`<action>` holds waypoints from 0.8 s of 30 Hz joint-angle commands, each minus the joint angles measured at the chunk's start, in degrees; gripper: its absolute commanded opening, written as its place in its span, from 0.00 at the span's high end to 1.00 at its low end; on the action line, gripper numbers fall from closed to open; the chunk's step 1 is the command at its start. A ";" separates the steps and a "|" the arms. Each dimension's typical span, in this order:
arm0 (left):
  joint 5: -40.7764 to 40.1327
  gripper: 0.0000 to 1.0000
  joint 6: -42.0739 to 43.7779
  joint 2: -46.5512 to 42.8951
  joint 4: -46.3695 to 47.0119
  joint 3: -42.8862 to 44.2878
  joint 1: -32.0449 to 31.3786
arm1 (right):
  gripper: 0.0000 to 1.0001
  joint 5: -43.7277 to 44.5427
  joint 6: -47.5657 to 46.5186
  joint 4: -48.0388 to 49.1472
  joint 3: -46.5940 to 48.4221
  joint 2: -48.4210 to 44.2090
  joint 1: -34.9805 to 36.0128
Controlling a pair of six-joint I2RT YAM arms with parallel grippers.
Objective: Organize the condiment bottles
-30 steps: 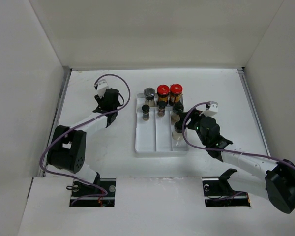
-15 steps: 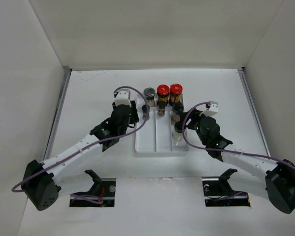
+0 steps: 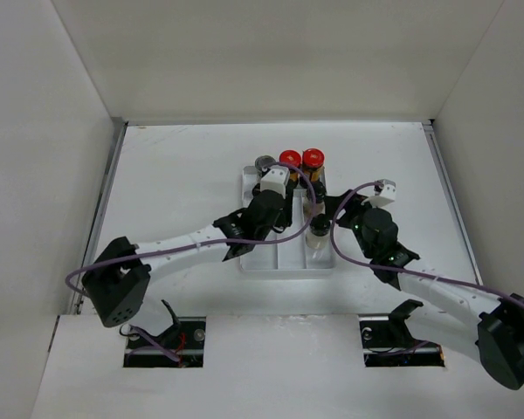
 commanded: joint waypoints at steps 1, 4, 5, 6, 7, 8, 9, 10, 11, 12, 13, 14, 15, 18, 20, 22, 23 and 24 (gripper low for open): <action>0.68 0.72 0.50 2.17 7.36 2.91 0.43 | 0.28 1.03 0.96 3.64 -0.76 -1.24 -0.67; 0.77 0.71 0.76 5.07 8.42 3.52 -0.01 | 0.27 1.03 1.40 3.55 -0.76 -1.15 -0.85; 0.68 0.71 0.76 6.04 8.43 3.87 -0.18 | 0.27 1.03 1.40 3.55 -0.76 -1.15 -0.85; 0.86 0.71 0.41 7.09 8.51 4.14 -0.27 | 0.26 1.03 1.40 3.55 -0.76 -1.07 -0.85; 0.86 0.71 0.32 8.06 8.78 4.40 -0.27 | 0.26 1.03 1.40 3.55 -0.85 -1.07 -0.85; 0.77 0.71 0.49 9.03 9.04 4.75 -0.36 | 0.26 1.03 1.49 3.55 -0.85 -1.15 -1.02; 0.77 0.71 0.67 9.82 9.22 5.01 -0.36 | 0.26 1.03 1.75 3.55 -0.94 -1.15 -1.20; 0.77 0.71 0.85 10.44 9.22 5.19 -0.36 | 0.26 1.03 1.84 3.55 -1.03 -1.15 -1.29; 0.60 0.70 0.85 10.70 9.22 5.19 -0.27 | 0.25 1.03 1.93 3.55 -1.03 -1.15 -1.29; 0.33 0.70 0.93 11.14 9.22 5.19 -0.19 | 0.25 1.03 1.93 3.46 -0.94 -1.07 -1.29; 0.33 0.69 0.94 11.32 9.22 5.11 -0.10 | 0.25 1.03 1.93 3.46 -0.94 -1.07 -1.29; 0.24 0.69 0.85 11.67 9.13 5.10 -0.01 | 0.25 1.03 1.93 3.46 -1.03 -1.07 -1.37; 0.24 0.67 0.93 11.94 8.96 5.19 -0.01 | 0.25 1.03 1.93 3.64 -1.11 -1.07 -1.46; -0.02 0.62 1.11 12.38 8.51 5.02 -0.01 | 0.25 1.03 2.11 3.55 -1.12 -0.98 -1.64; -0.54 0.57 0.59 12.29 8.95 4.06 -0.10 | 0.25 1.03 2.20 3.55 -1.20 -1.33 -1.64; -0.72 0.51 0.32 12.11 9.04 3.87 -0.10 | 0.25 1.20 2.20 3.64 -1.38 -1.51 -1.90; -0.72 0.46 0.32 11.94 9.04 3.87 -0.10 | 0.25 1.29 2.28 3.64 -1.38 -1.51 -1.99; -0.72 0.42 0.41 11.59 9.04 3.79 -0.27 | 0.25 1.29 2.37 3.64 -1.38 -1.33 -2.08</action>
